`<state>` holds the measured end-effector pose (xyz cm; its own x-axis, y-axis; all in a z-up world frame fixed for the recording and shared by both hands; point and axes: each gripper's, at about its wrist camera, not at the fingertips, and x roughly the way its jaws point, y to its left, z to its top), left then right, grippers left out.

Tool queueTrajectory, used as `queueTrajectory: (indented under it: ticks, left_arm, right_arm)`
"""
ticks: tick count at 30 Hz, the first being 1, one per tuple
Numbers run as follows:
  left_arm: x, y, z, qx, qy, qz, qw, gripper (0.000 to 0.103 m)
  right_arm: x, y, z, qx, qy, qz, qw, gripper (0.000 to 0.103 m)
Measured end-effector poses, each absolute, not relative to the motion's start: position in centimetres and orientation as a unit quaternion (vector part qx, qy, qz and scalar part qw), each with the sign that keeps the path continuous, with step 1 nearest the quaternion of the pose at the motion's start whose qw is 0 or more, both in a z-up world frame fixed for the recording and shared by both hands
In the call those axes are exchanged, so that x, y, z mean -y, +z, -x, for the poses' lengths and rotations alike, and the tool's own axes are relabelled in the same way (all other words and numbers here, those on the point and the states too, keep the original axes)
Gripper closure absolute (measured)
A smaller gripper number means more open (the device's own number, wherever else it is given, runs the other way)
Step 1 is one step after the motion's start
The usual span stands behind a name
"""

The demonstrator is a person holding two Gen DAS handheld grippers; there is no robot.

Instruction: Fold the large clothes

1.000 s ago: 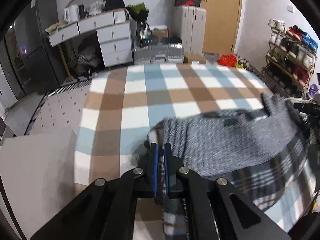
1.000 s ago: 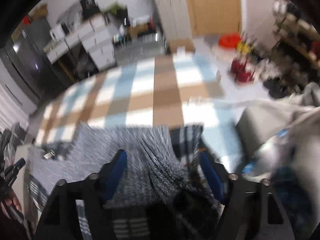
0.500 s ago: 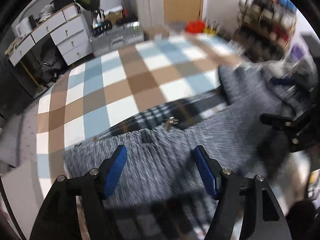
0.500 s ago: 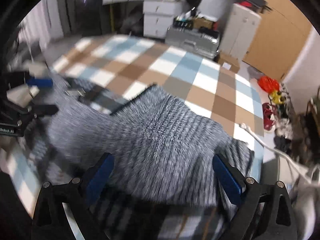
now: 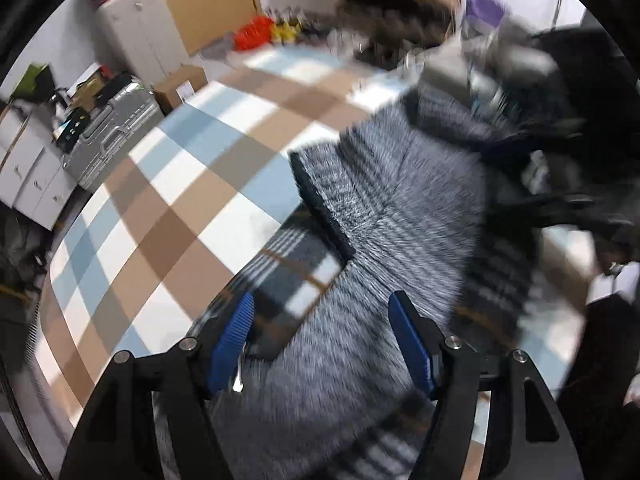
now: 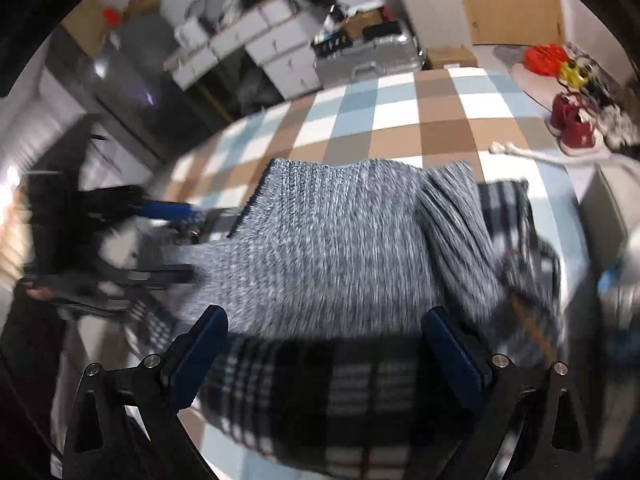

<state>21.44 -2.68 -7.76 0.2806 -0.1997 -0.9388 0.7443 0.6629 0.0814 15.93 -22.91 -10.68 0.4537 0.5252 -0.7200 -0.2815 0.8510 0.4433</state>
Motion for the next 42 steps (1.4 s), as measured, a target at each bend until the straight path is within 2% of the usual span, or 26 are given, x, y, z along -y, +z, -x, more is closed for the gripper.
queueTrajectory:
  ticks: [3, 6, 7, 8, 9, 10, 11, 12, 13, 19, 24, 31, 36, 37, 42]
  left_arm:
    - [3.5, -9.7, -22.2, -0.529, -0.323, -0.267, 0.738, 0.038]
    - [2.4, -9.4, -22.2, -0.522, -0.337, -0.242, 0.745, 0.038]
    - [2.2, -9.1, -22.1, -0.524, -0.34, -0.233, 0.746, 0.044]
    - [1.9, -9.0, -21.7, -0.527, -0.351, -0.225, 0.741, 0.058]
    - [1.8, -8.8, -21.2, -0.52, -0.352, -0.234, 0.742, 0.064]
    - [1.9, -8.7, -21.0, -0.517, -0.346, -0.242, 0.744, 0.084]
    - [1.8, -8.7, -20.7, -0.522, -0.342, -0.242, 0.743, 0.094]
    - [1.8, -8.6, -20.6, -0.524, -0.337, -0.242, 0.744, 0.095]
    - [1.7, -8.7, -20.4, -0.532, -0.335, -0.238, 0.74, 0.101]
    - [2.1, -7.7, -18.1, -0.528, -0.382, -0.244, 0.719, 0.102]
    - [2.8, -7.8, -17.4, -0.501, -0.37, -0.287, 0.727, 0.101]
    - [4.1, -9.6, -18.5, -0.504, -0.34, -0.32, 0.727, 0.096]
    - [3.7, -9.4, -18.6, -0.502, -0.329, -0.288, 0.746, 0.098]
    - [3.3, -9.2, -18.6, -0.509, -0.334, -0.273, 0.745, 0.102]
    - [1.3, -7.2, -19.0, -0.51, -0.318, -0.219, 0.769, 0.103]
  right_arm:
    - [22.8, -10.6, -14.9, -0.452, 0.244, -0.13, 0.848, 0.003]
    - [23.1, -11.0, -14.1, -0.449, 0.252, -0.14, 0.846, 0.003]
    - [23.3, -11.1, -14.0, -0.447, 0.253, -0.144, 0.846, 0.003]
    - [23.4, -11.1, -14.0, -0.446, 0.257, -0.149, 0.845, 0.003]
    - [23.4, -11.2, -14.0, -0.445, 0.26, -0.152, 0.843, 0.003]
    - [23.5, -11.3, -14.0, -0.444, 0.26, -0.153, 0.844, 0.003]
    - [23.5, -11.3, -14.0, -0.441, 0.262, -0.156, 0.844, 0.002]
    - [23.6, -11.4, -14.1, -0.44, 0.264, -0.16, 0.843, 0.002]
    - [23.6, -11.4, -14.0, -0.438, 0.265, -0.164, 0.843, 0.002]
    - [23.7, -11.2, -13.6, -0.433, 0.279, -0.173, 0.839, 0.002]
    - [21.2, -9.3, -14.1, -0.441, 0.299, -0.083, 0.842, 0.002]
    - [20.0, -9.3, -13.5, -0.445, 0.307, -0.078, 0.837, 0.002]
    - [19.7, -9.8, -13.2, -0.449, 0.312, -0.064, 0.835, 0.002]
    - [19.5, -9.5, -13.3, -0.446, 0.313, -0.045, 0.837, 0.002]
    - [17.8, -7.4, -14.9, -0.436, 0.317, 0.027, 0.842, 0.002]
